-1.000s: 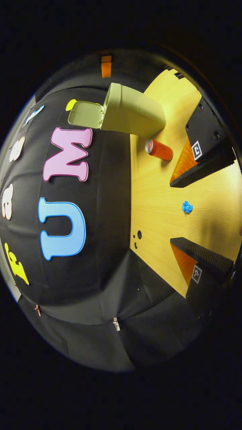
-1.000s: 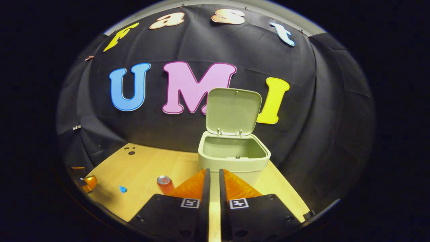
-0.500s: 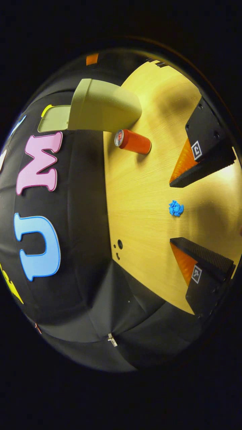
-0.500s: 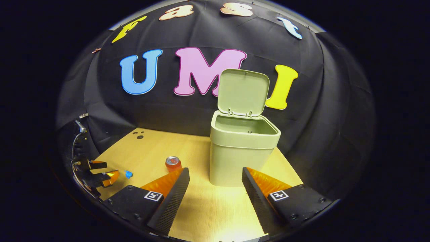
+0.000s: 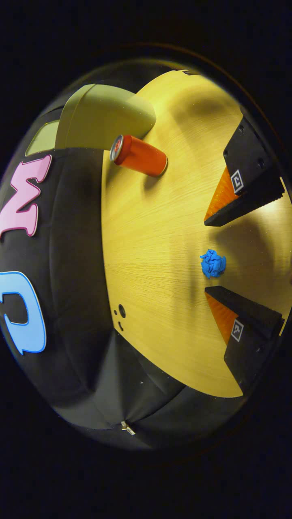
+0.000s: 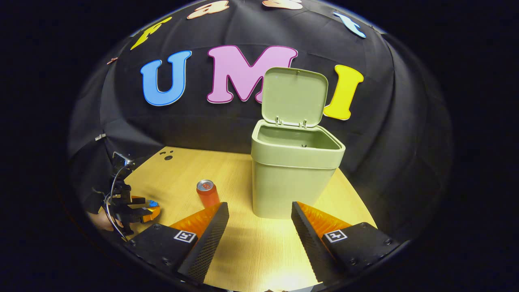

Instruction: Press the lid of the desktop garbage bin to open it, pick up the crumpled paper on the desktop and throw it into the bin, then pick up the pop can on the desktop and drop it into the bin, and finally close the garbage bin lid.

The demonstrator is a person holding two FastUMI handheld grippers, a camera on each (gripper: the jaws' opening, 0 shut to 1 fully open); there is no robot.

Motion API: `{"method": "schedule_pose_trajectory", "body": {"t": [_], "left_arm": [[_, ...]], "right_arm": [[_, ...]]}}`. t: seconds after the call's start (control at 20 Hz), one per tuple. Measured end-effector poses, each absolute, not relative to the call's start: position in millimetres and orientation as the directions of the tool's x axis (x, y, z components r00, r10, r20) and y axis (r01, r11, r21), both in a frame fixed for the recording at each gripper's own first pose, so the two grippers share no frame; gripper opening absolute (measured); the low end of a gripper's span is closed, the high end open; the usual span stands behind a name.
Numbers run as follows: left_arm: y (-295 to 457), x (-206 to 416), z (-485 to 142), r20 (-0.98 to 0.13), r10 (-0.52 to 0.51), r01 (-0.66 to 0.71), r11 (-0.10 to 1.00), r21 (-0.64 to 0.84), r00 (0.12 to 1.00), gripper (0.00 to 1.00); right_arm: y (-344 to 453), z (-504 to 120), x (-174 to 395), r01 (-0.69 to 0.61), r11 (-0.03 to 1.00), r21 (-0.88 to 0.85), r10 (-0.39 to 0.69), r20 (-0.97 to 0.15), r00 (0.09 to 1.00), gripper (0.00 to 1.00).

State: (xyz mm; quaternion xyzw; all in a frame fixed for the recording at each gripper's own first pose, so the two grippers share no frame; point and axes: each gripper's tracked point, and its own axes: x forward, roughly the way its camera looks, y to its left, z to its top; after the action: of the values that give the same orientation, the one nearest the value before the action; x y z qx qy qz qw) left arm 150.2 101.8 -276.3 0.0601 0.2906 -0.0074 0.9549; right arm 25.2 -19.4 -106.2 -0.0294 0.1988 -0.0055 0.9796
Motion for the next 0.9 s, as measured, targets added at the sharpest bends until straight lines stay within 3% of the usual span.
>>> {"method": "schedule_pose_trajectory", "body": {"t": [0.3,0.45,0.5,0.55,0.6,0.85,0.9], "left_arm": [[111.5,161.3,-291.2,-0.582,0.036,0.021,0.996,0.090,0.812,0.98],[102.4,163.6,-294.1,-0.586,0.010,0.044,0.996,0.077,0.810,0.92],[99.4,162.8,-294.9,-0.591,0.001,0.047,0.997,0.066,0.807,0.84],[98.8,161.0,-295.5,-0.589,-0.002,0.043,0.998,0.055,0.808,0.82],[98.1,161.4,-295.8,-0.590,-0.002,0.039,0.998,0.051,0.808,0.67],[89.8,160.7,-297.4,-0.591,-0.022,0.067,0.996,0.054,0.806,0.53],[90.9,160.4,-297.3,-0.592,-0.020,0.066,0.996,0.055,0.806,0.42]], "right_arm": [[-17.1,-118.0,28.0,-0.020,0.998,-0.055,-0.005,-0.421,0.907,0.98],[-16.4,-121.9,25.5,-0.024,0.999,-0.049,0.000,-0.435,0.900,0.98],[-16.2,-122.4,25.3,-0.024,0.999,-0.047,0.001,-0.438,0.899,0.98],[-15.8,-122.5,25.2,-0.025,0.999,-0.045,0.003,-0.440,0.898,0.98],[-15.5,-122.1,25.2,-0.026,0.999,-0.045,0.004,-0.439,0.898,0.98],[-15.5,-123.4,20.6,-0.037,0.998,-0.052,0.010,-0.439,0.898,0.98],[-15.2,-124.5,19.2,-0.038,0.998,-0.051,0.012,-0.441,0.897,0.98]]}}
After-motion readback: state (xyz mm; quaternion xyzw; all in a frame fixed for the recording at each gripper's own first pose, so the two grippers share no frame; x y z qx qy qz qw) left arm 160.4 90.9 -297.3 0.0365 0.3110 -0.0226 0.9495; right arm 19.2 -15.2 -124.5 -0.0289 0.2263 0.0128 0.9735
